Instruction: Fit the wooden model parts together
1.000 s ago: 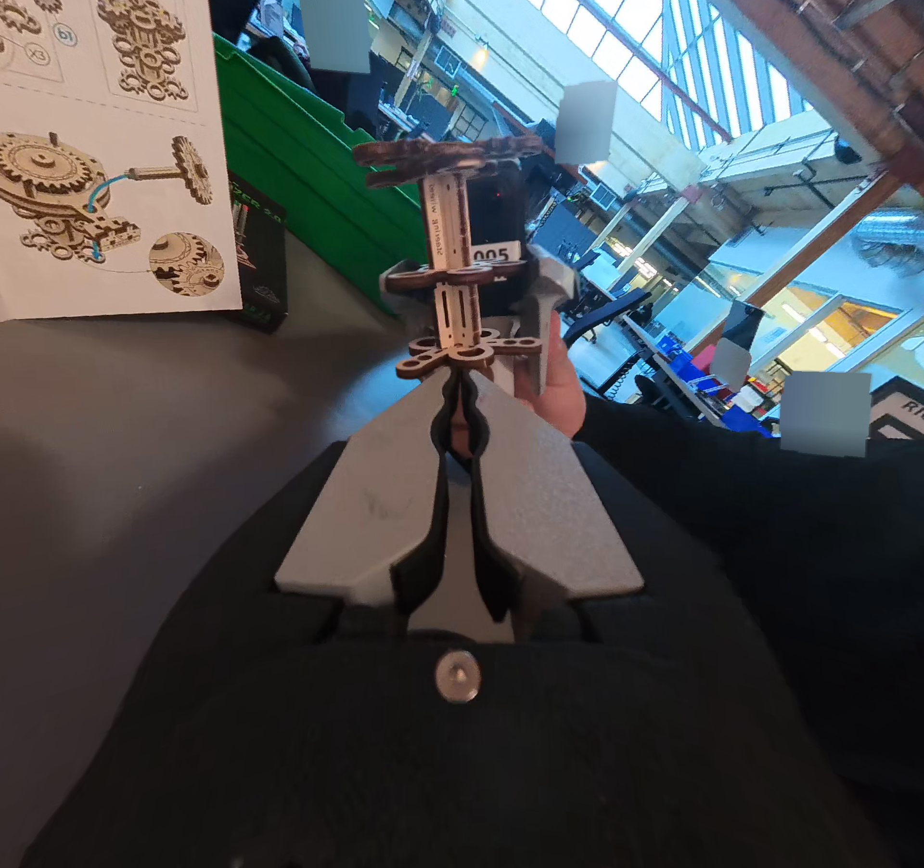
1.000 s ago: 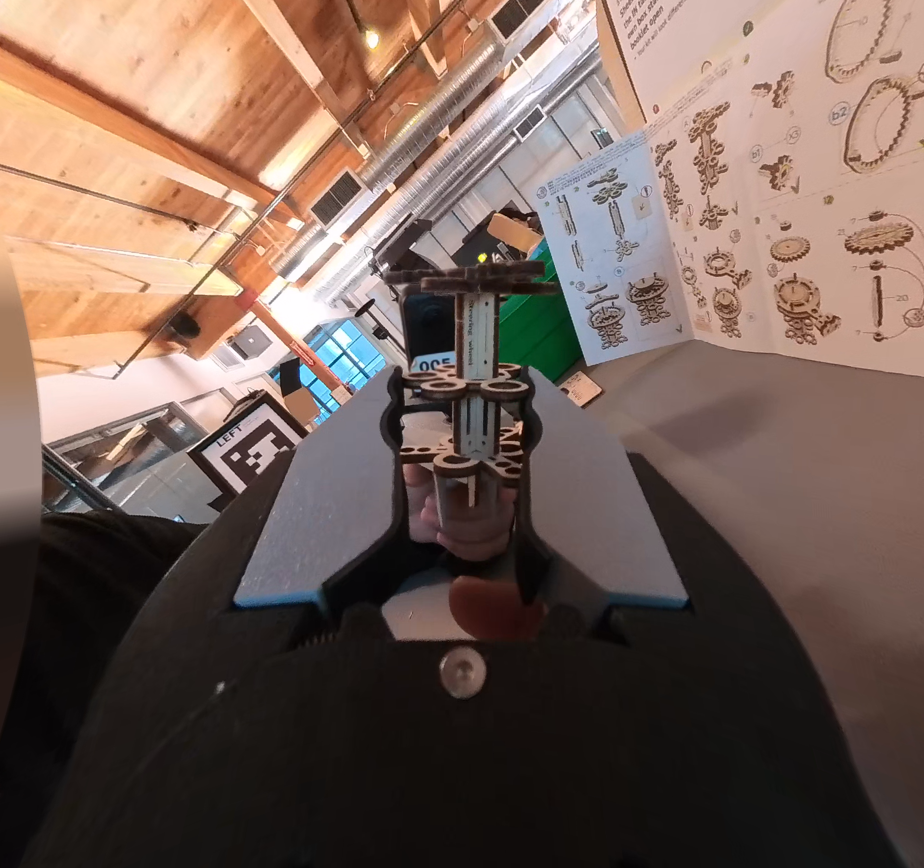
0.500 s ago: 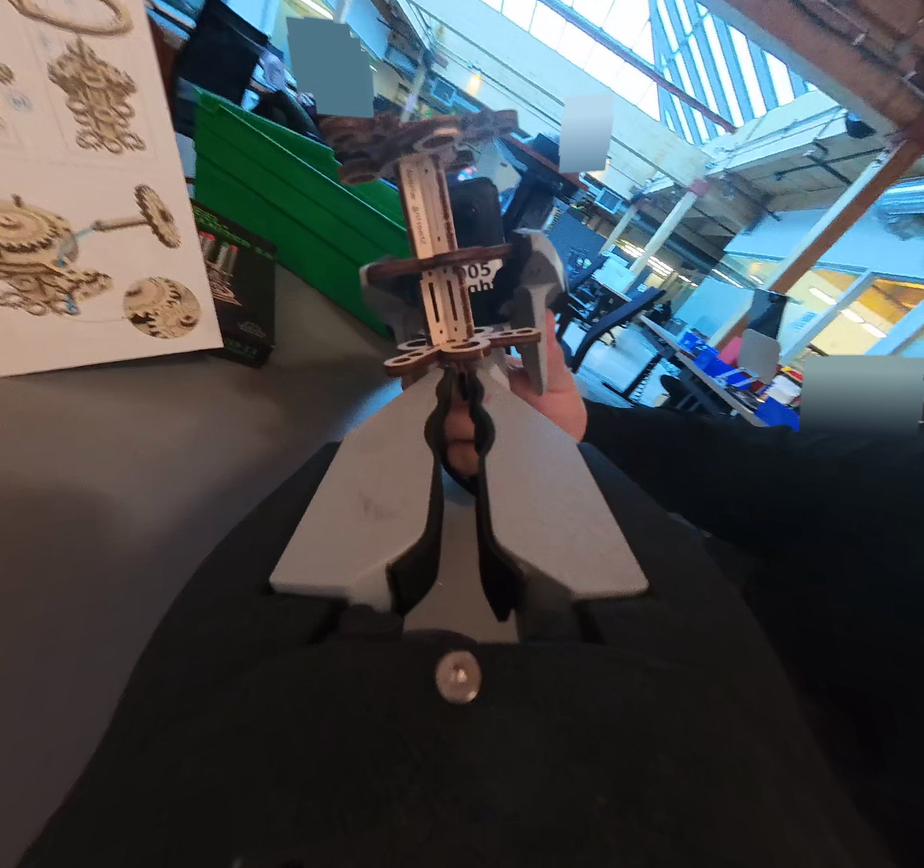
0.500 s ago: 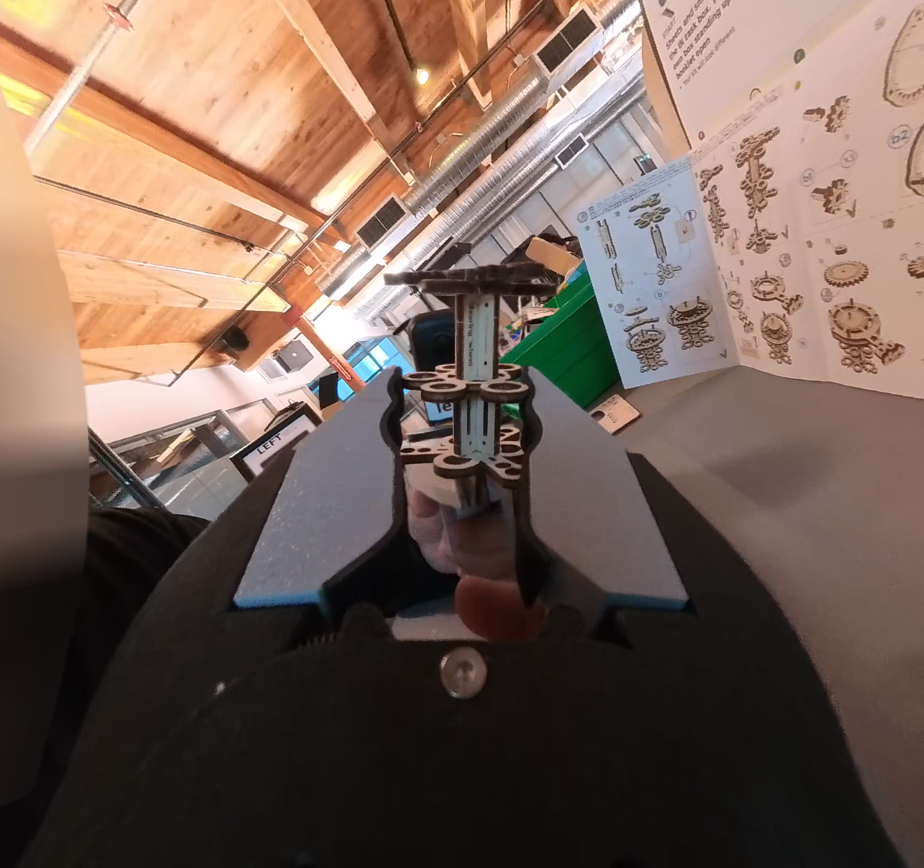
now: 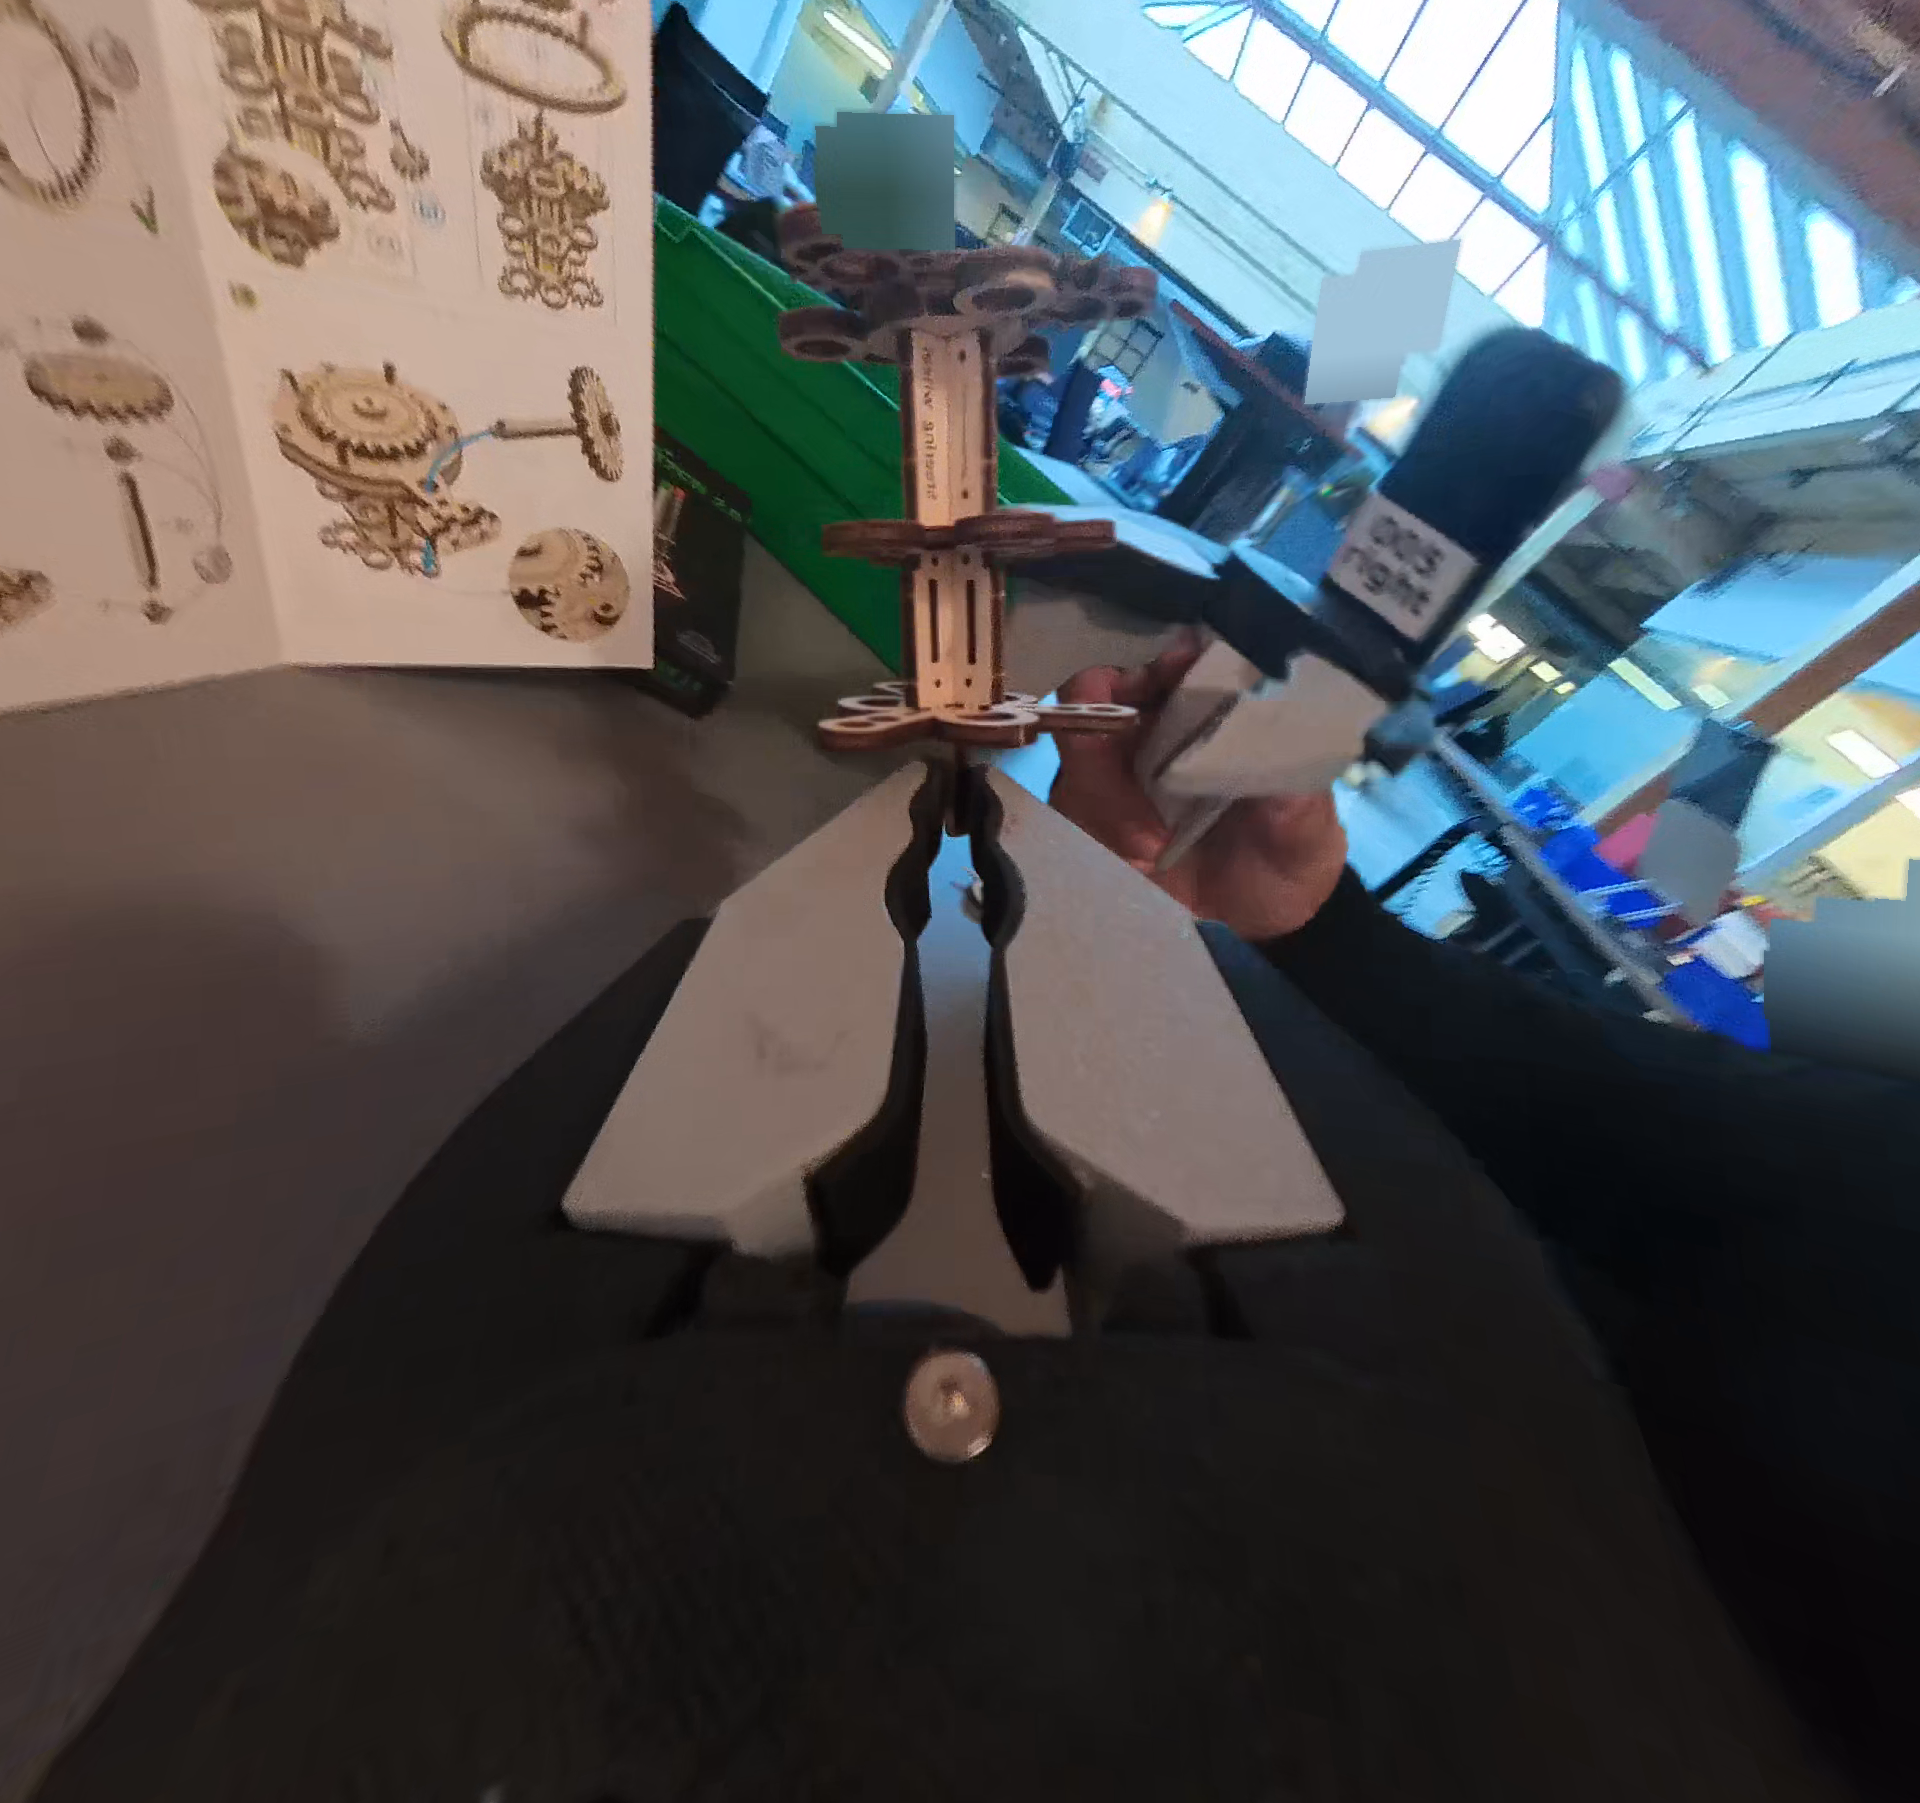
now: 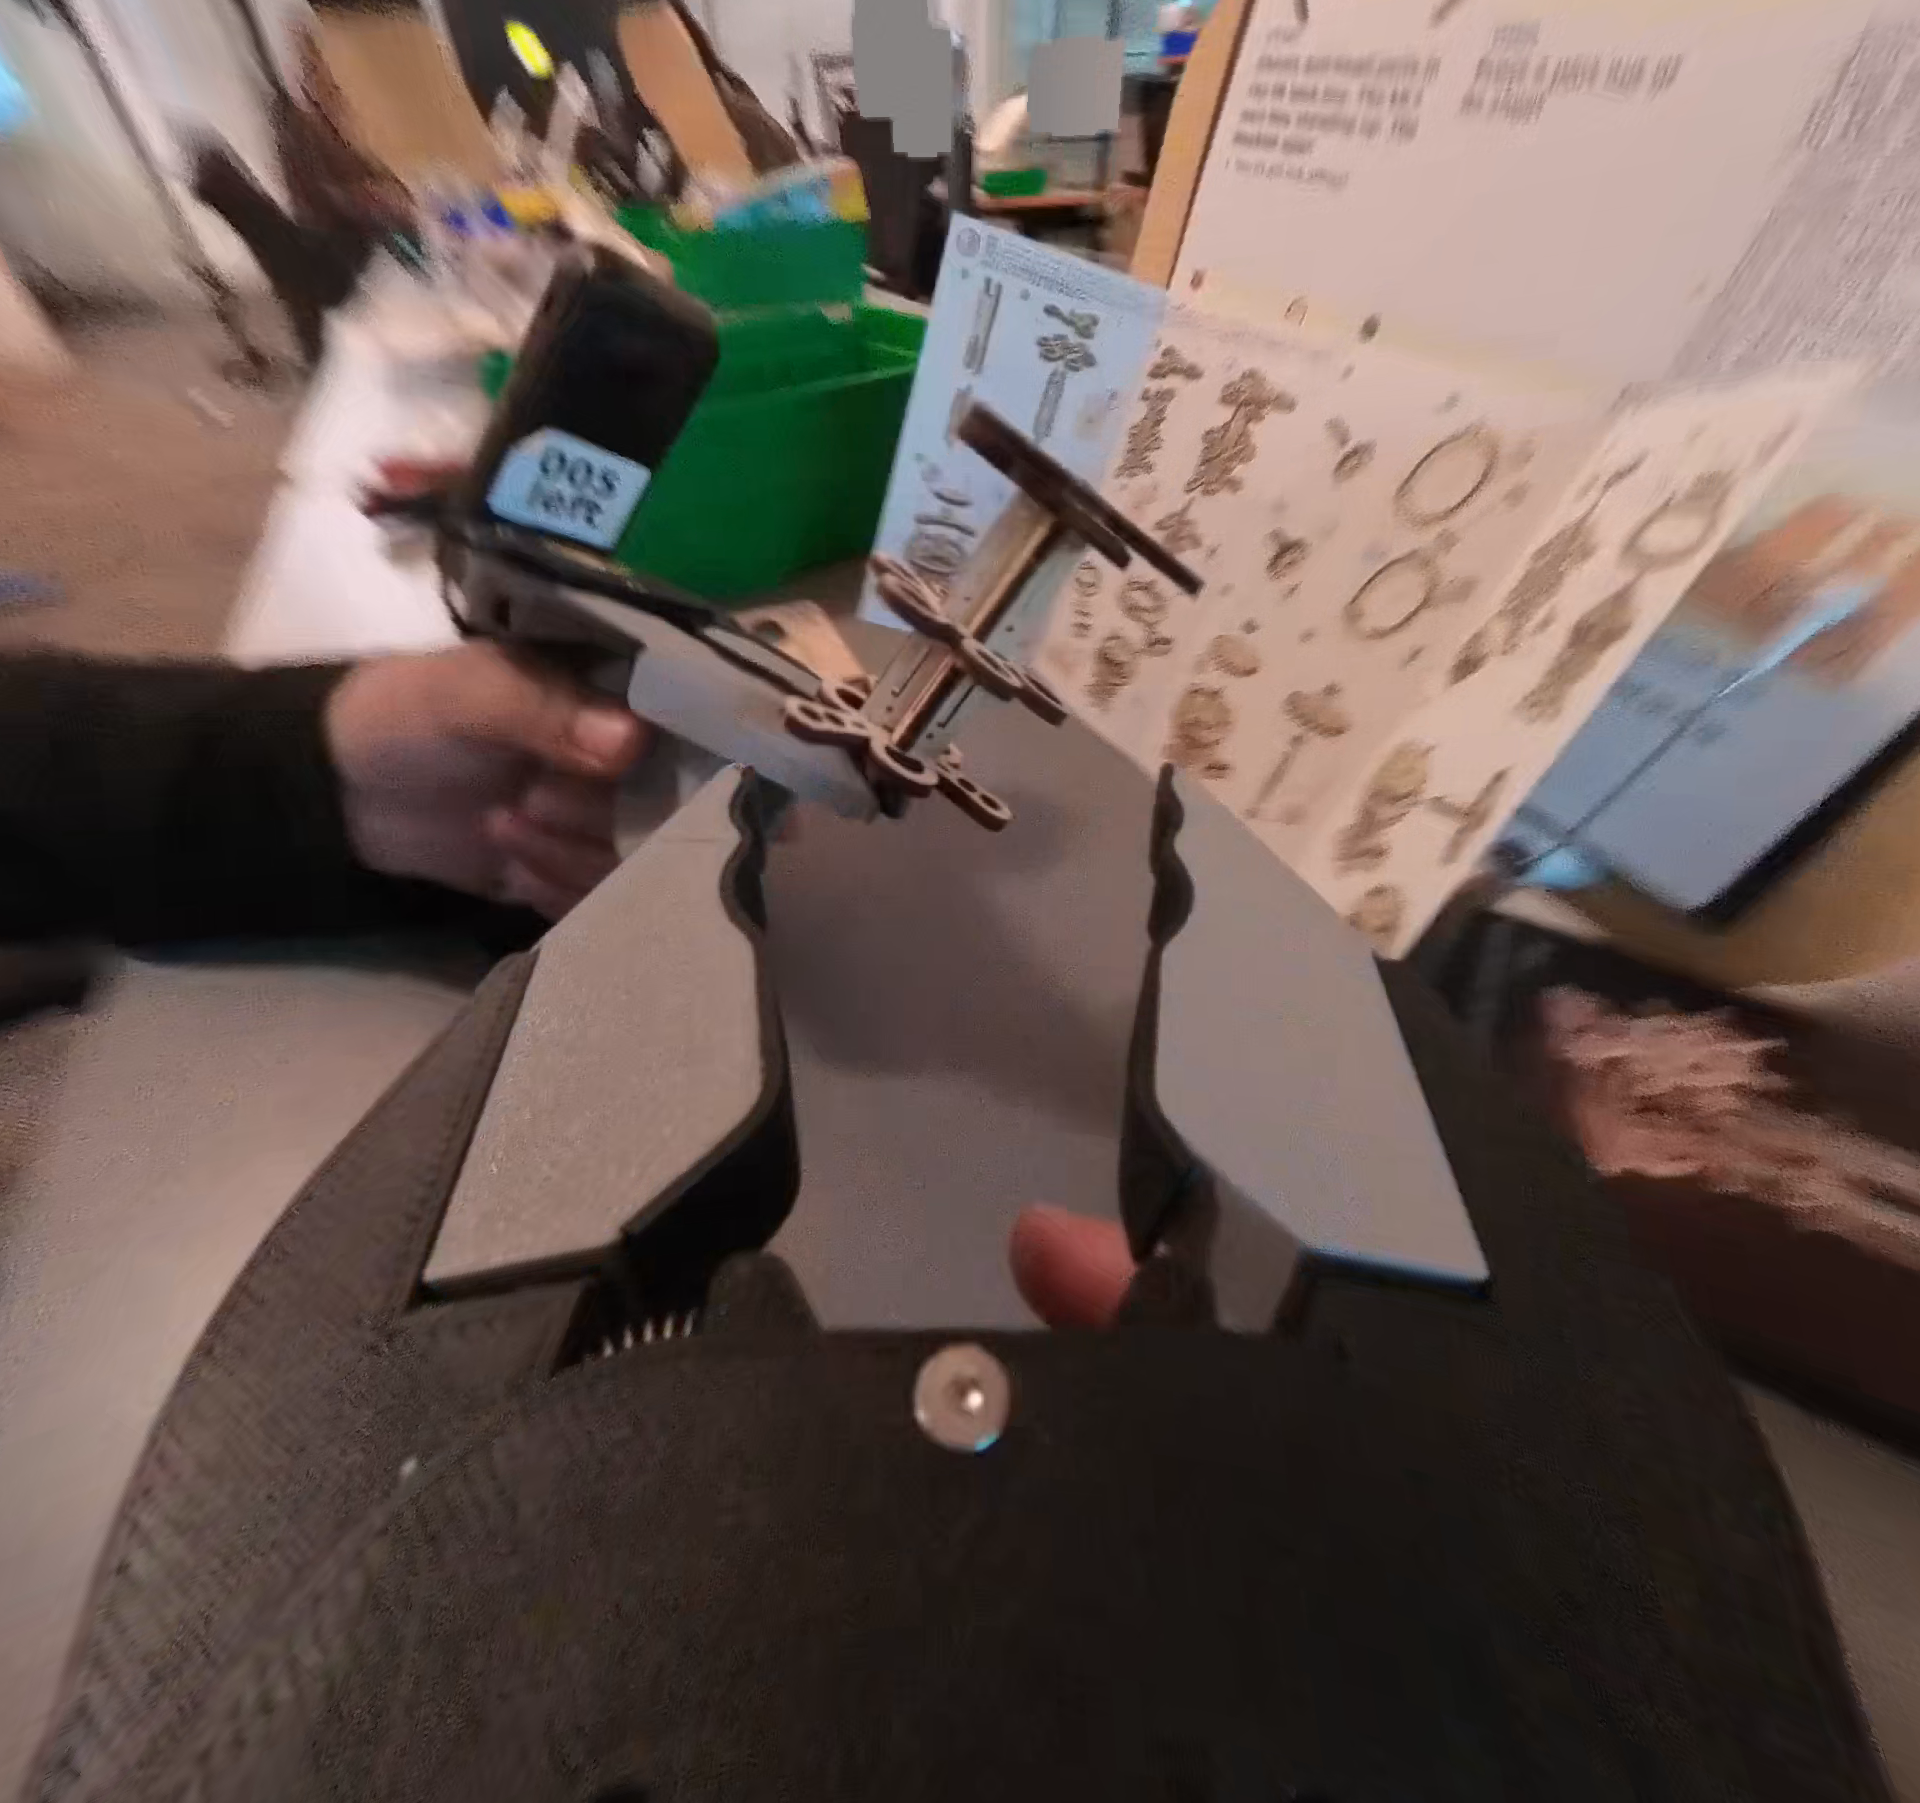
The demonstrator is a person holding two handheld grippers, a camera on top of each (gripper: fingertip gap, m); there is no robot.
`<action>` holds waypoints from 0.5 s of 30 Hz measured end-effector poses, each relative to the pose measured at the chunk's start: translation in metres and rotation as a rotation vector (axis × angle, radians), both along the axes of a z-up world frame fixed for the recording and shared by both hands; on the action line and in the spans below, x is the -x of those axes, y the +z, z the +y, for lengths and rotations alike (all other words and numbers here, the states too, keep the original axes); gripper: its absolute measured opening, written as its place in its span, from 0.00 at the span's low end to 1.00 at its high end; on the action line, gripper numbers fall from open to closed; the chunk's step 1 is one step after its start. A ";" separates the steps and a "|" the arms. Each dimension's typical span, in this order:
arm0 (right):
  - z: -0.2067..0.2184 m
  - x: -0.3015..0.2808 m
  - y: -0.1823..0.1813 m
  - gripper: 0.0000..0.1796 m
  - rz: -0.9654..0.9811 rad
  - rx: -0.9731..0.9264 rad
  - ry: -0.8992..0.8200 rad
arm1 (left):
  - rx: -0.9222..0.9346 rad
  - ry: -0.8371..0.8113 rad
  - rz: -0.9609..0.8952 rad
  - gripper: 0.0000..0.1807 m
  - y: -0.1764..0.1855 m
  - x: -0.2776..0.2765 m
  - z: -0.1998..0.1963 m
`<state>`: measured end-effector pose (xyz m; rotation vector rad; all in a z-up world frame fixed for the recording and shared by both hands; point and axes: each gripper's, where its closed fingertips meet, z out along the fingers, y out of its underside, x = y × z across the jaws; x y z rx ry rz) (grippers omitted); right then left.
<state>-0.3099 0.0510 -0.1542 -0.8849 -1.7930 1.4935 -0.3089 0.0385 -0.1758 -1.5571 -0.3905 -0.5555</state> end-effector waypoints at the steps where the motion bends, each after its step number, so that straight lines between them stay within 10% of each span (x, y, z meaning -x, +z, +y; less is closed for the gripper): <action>1: -0.002 -0.003 0.000 0.40 0.051 -0.105 -0.029 | -0.015 -0.016 -0.042 0.01 0.001 -0.001 -0.001; 15: -0.035 -0.029 0.004 0.10 0.517 -0.849 -0.172 | -0.117 -0.257 -0.126 0.00 0.018 -0.033 -0.011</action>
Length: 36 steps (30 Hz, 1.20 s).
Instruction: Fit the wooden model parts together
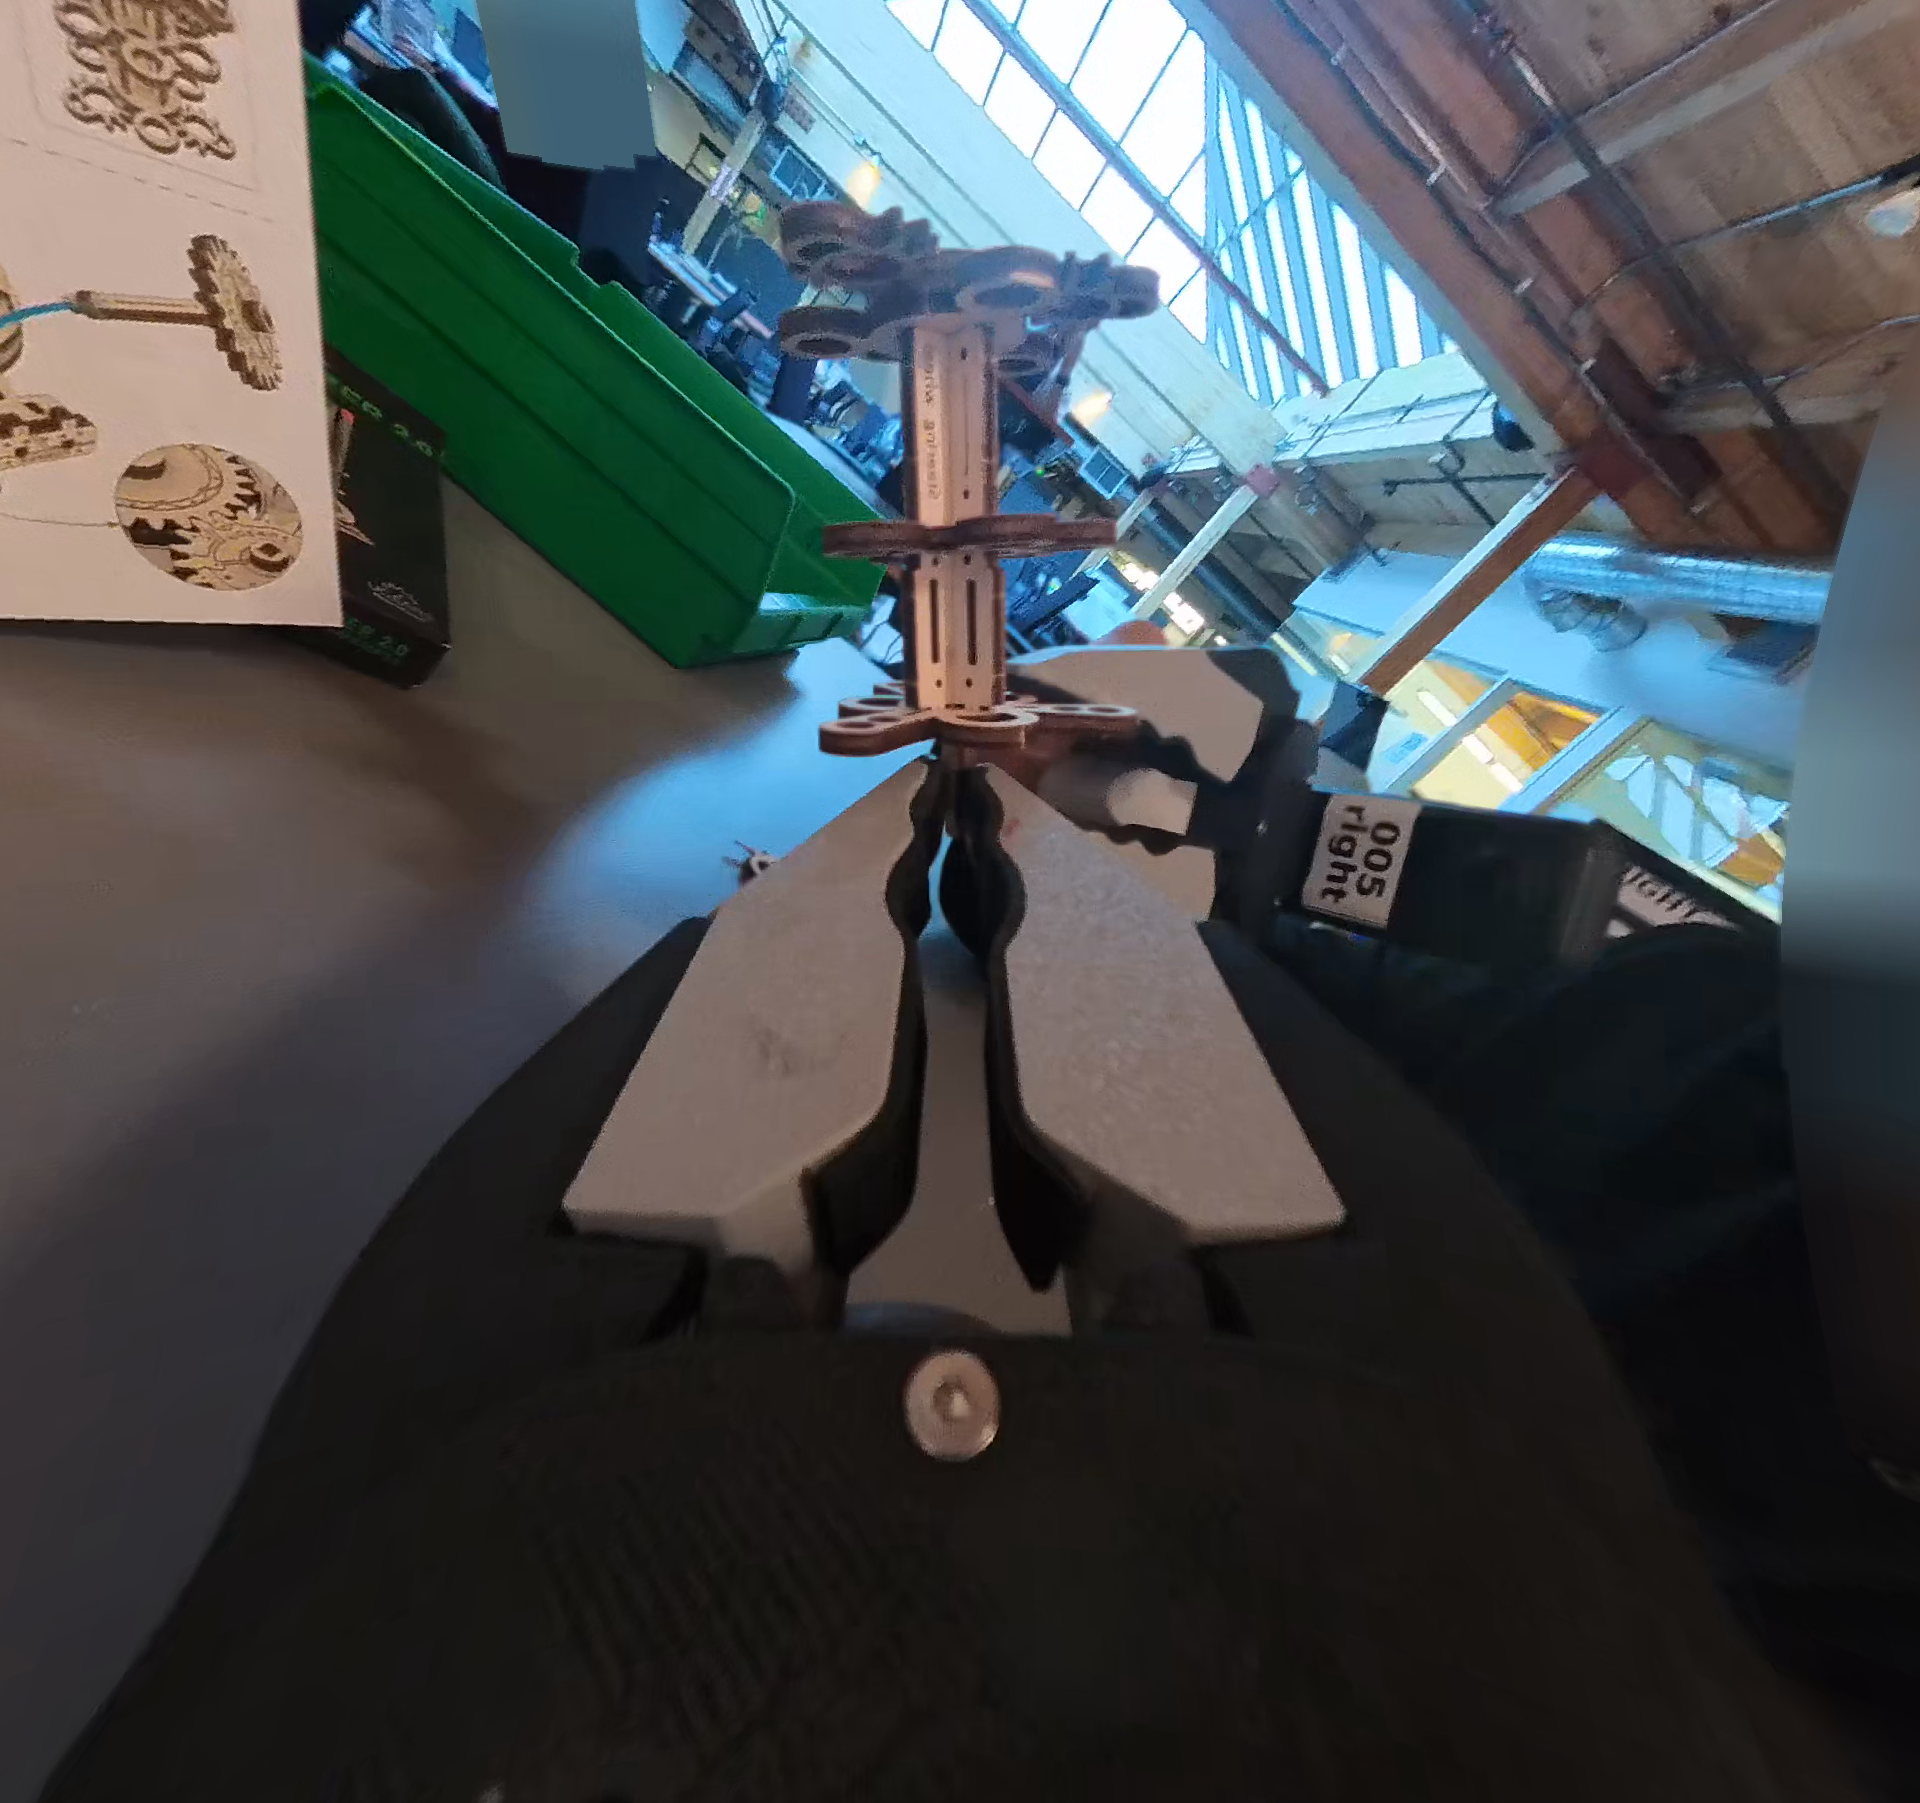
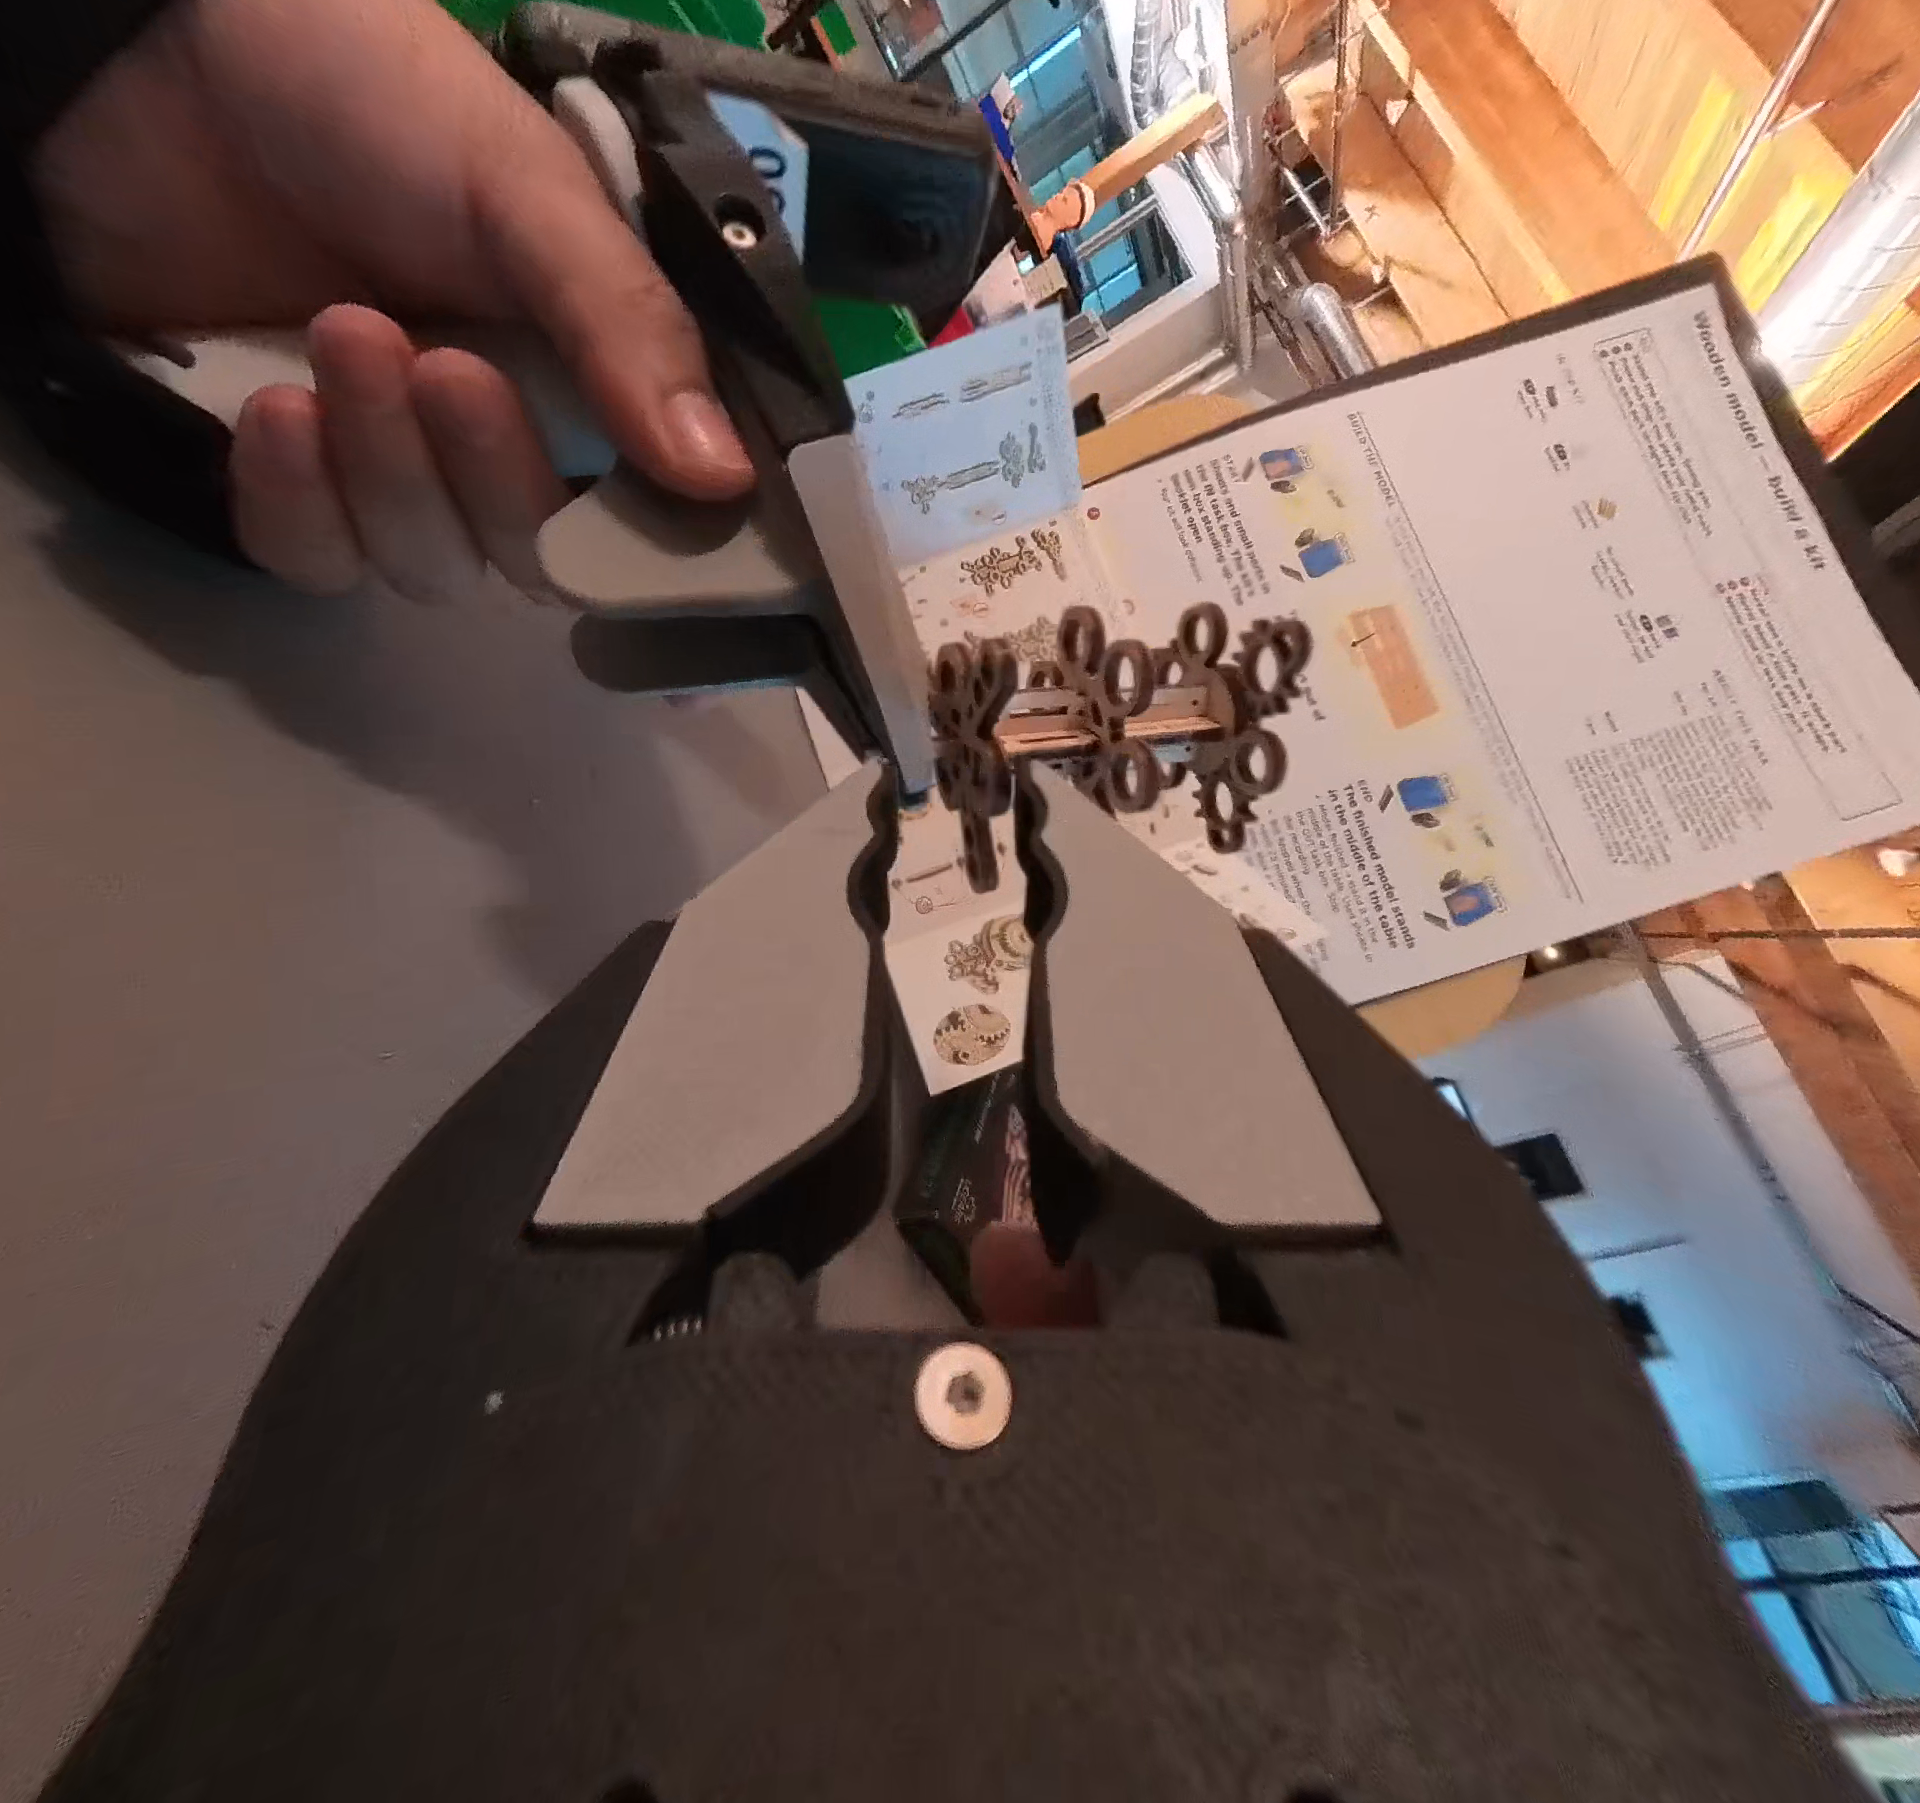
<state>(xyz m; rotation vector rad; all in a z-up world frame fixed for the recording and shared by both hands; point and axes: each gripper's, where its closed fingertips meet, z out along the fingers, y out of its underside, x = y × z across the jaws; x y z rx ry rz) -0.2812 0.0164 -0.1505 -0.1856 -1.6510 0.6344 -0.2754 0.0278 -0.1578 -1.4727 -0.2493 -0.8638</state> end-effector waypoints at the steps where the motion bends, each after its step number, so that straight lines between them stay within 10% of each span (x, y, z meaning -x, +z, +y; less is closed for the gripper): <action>1: 0.000 0.000 -0.001 0.11 -0.007 0.002 0.000 | 0.005 0.005 0.026 0.00 -0.001 -0.001 0.001; 36: 0.015 0.012 -0.001 0.14 0.164 -0.049 -0.133 | 0.228 0.347 0.291 0.01 -0.029 0.017 0.021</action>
